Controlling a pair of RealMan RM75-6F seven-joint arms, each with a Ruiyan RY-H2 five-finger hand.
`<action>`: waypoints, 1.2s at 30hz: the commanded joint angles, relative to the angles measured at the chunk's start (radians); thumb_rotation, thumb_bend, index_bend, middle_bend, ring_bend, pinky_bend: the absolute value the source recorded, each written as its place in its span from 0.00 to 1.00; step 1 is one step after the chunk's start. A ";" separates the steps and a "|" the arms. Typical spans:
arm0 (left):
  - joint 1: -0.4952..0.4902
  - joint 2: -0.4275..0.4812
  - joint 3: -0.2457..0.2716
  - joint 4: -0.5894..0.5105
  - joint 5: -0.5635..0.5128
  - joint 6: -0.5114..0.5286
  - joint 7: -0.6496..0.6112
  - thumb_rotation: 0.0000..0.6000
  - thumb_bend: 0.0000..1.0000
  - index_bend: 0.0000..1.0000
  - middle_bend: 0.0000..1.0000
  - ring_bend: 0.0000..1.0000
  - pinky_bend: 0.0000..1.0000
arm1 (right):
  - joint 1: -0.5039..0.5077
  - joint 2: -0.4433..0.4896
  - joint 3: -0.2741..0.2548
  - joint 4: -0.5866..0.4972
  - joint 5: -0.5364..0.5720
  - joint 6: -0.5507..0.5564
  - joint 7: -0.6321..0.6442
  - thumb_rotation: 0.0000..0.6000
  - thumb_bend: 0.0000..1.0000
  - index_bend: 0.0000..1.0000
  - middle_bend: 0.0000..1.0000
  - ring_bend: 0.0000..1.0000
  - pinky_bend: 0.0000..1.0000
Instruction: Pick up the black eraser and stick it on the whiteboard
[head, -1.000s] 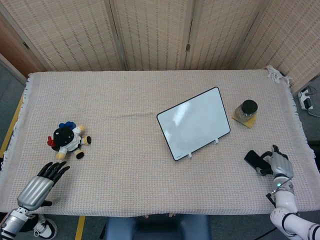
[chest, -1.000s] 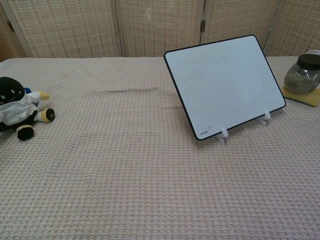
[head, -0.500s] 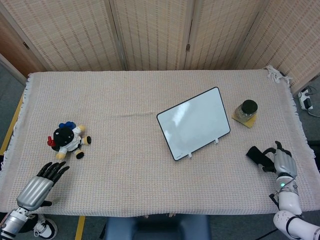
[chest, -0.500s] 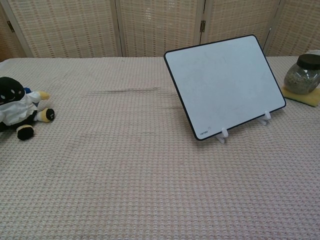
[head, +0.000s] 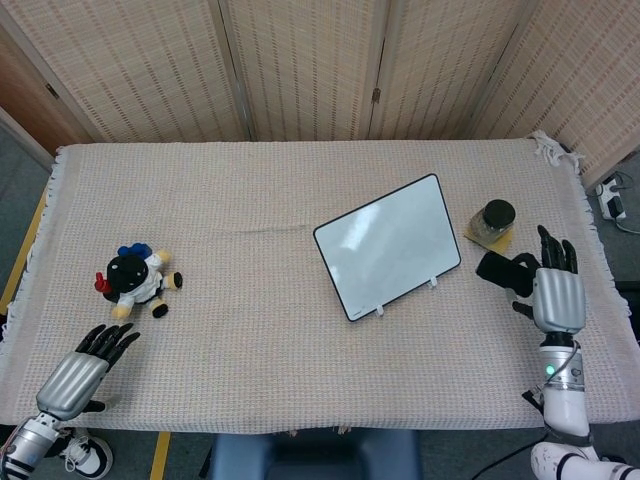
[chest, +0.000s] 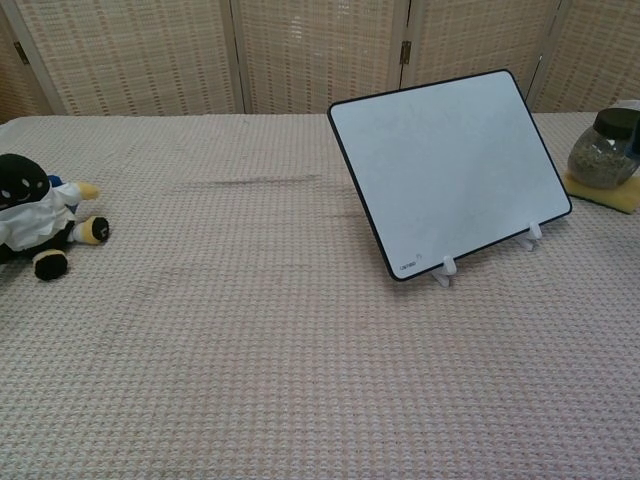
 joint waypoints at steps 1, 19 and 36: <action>-0.001 0.000 0.000 0.000 -0.001 -0.001 -0.001 1.00 0.21 0.00 0.04 0.03 0.00 | 0.047 -0.059 -0.007 0.018 -0.106 0.021 -0.089 1.00 0.32 0.61 0.03 0.08 0.00; -0.008 -0.001 -0.009 -0.008 -0.034 -0.030 0.009 1.00 0.21 0.00 0.04 0.03 0.00 | 0.209 -0.236 0.092 0.164 -0.073 -0.181 -0.192 1.00 0.32 0.58 0.01 0.07 0.00; -0.027 -0.018 -0.034 0.008 -0.103 -0.094 0.018 1.00 0.21 0.03 0.04 0.03 0.00 | 0.292 -0.343 0.128 0.369 -0.044 -0.300 -0.125 1.00 0.32 0.37 0.00 0.04 0.00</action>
